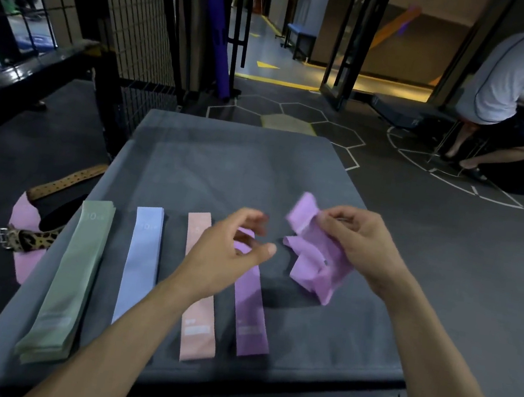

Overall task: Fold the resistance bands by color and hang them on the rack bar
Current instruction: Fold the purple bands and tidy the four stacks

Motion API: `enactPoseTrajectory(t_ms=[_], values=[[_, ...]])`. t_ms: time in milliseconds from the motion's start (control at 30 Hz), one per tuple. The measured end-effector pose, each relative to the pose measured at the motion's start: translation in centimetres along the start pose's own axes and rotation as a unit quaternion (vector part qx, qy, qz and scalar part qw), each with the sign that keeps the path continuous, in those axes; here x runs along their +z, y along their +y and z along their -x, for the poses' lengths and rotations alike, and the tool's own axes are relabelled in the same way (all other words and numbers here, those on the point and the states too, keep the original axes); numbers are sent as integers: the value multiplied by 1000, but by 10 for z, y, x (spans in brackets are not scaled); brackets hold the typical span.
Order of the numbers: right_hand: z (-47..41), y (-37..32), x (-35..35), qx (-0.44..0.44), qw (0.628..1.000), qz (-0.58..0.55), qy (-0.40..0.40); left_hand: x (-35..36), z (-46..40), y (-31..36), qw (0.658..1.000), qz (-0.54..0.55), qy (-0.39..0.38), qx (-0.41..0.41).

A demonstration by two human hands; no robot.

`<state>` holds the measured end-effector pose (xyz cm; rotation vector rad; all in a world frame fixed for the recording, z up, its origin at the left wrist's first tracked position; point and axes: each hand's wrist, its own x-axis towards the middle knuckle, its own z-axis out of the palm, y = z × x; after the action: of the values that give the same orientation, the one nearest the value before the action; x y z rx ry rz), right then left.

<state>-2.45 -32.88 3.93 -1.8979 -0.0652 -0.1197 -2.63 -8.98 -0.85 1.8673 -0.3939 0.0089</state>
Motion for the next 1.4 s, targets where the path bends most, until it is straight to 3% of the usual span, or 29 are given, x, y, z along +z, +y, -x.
enactPoseTrajectory(t_ms=[133, 333, 467, 633, 733, 833, 933, 1100, 1400], values=[[9, -10, 20, -33, 995, 23, -87, 4, 1, 12, 980, 163, -68, -92], [13, -17, 29, -37, 991, 5, -130, 0, 2, 19, 943, 269, -13, -197], [13, -18, 32, -14, 986, -8, -164, -9, 3, 17, 927, 304, -75, -205], [13, -12, 31, 20, 979, -45, -200, -16, 2, 18, 926, 333, -7, -176], [12, -3, 30, 44, 958, 4, -282, -26, -3, 15, 944, 289, 66, -144], [10, 10, 21, 73, 944, 17, -322, -47, -7, 6, 971, 173, 138, -86], [8, 16, 0, 96, 945, -1, -312, -66, -9, -9, 984, 35, 169, -47], [5, 42, -21, 151, 951, -15, -270, -77, -7, -19, 976, -92, 189, -47], [7, 54, -23, 183, 952, 20, -244, -90, -4, -22, 959, -177, 217, -42]])
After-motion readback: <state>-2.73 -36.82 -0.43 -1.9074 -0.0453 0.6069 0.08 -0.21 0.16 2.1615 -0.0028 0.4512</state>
